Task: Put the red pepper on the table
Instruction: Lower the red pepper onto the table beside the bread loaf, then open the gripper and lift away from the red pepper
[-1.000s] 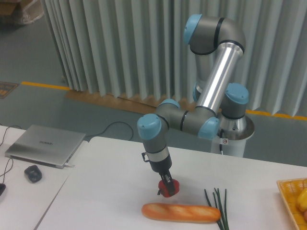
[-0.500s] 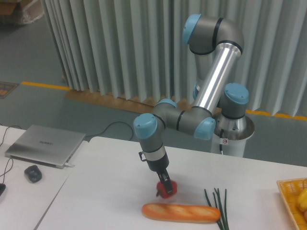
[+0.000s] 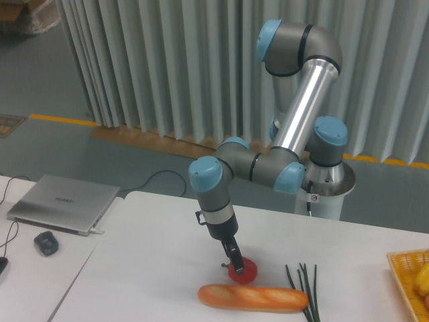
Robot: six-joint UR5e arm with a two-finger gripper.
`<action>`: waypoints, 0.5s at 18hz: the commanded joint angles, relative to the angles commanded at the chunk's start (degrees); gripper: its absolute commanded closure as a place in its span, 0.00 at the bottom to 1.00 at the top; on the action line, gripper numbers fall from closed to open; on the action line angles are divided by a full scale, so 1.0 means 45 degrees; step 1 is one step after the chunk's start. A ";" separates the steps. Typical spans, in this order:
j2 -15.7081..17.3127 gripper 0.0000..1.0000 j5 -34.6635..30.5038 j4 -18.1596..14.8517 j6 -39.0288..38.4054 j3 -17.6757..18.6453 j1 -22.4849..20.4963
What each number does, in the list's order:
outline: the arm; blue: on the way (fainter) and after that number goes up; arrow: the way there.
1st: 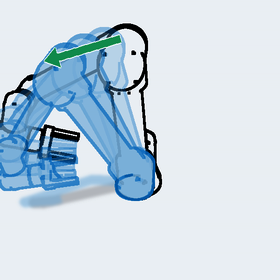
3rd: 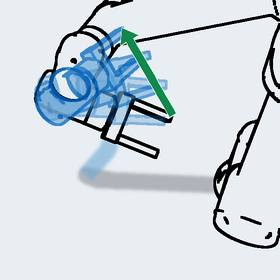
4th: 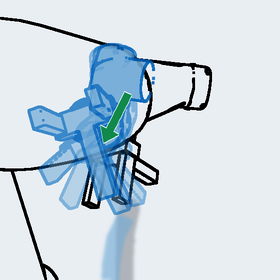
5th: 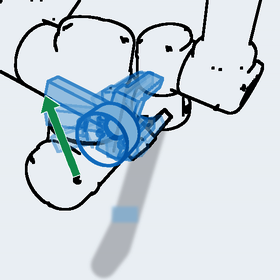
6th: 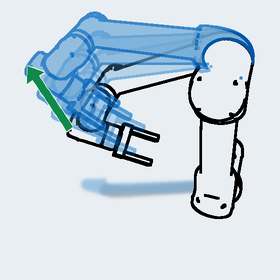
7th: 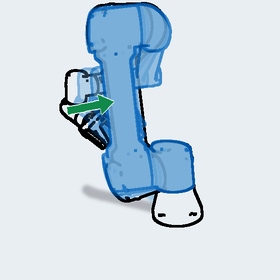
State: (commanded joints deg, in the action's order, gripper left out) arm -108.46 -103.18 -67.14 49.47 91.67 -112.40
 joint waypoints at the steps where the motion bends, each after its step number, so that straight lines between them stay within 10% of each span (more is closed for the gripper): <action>1: 0.0079 0.00 0.0020 -0.0059 0.0428 -0.0019 -0.0293; 9: 0.0957 0.00 0.0078 -0.0781 0.2108 0.0059 -0.1779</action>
State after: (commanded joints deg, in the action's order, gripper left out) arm -104.16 -102.83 -70.66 58.96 91.93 -120.40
